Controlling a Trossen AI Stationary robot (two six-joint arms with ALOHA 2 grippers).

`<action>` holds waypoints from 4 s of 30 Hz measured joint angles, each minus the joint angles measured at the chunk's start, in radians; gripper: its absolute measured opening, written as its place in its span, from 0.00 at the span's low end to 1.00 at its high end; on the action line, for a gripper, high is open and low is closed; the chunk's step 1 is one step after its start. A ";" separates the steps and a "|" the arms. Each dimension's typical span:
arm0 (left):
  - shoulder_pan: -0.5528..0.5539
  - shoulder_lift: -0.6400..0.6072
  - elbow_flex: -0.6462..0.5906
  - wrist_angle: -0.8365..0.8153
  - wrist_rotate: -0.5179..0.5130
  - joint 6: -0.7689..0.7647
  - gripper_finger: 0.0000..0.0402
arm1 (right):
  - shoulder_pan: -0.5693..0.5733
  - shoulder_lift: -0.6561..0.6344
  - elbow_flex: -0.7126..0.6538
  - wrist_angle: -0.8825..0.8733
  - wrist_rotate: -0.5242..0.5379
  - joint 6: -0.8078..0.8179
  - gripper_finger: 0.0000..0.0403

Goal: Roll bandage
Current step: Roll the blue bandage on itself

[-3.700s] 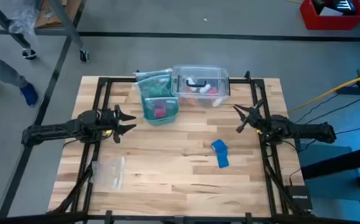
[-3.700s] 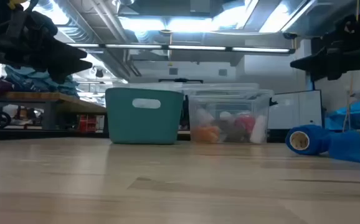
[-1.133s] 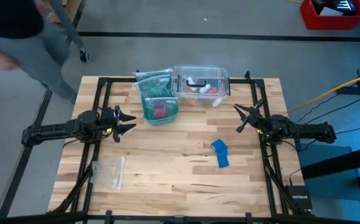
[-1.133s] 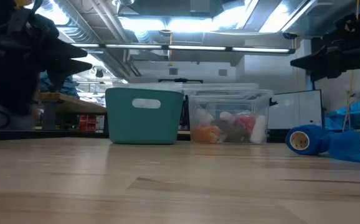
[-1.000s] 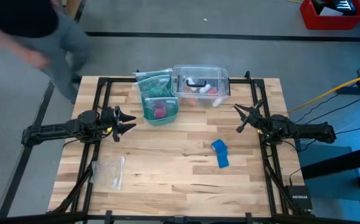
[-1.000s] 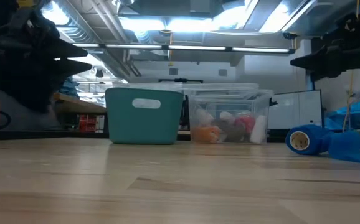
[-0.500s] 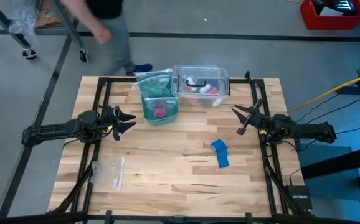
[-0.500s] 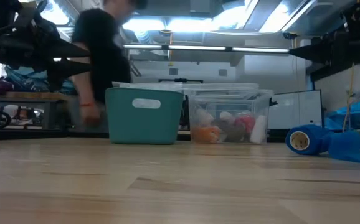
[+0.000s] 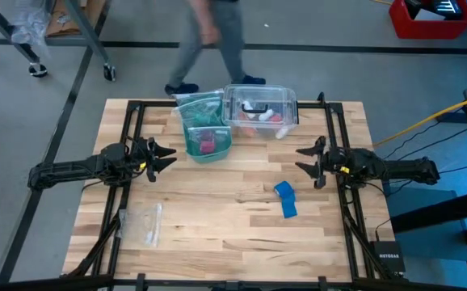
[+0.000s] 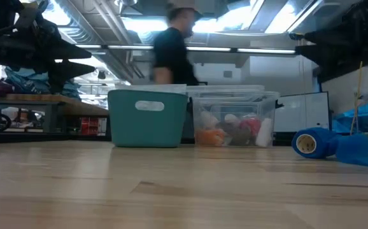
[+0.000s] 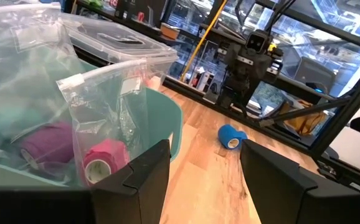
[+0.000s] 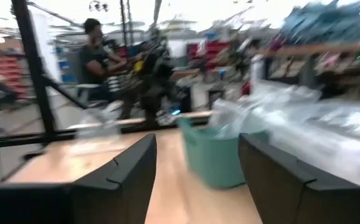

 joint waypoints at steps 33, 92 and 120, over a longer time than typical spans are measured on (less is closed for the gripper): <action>0.000 0.000 0.000 0.000 0.000 0.000 0.46 | 0.000 0.694 0.174 -0.390 -0.319 0.474 0.52; 0.000 0.000 0.000 0.000 0.000 0.053 0.46 | 0.000 1.080 0.175 0.198 -0.354 0.412 0.52; 0.000 0.000 0.000 0.000 0.000 0.080 0.46 | 0.001 1.252 0.175 0.378 -0.354 0.413 0.07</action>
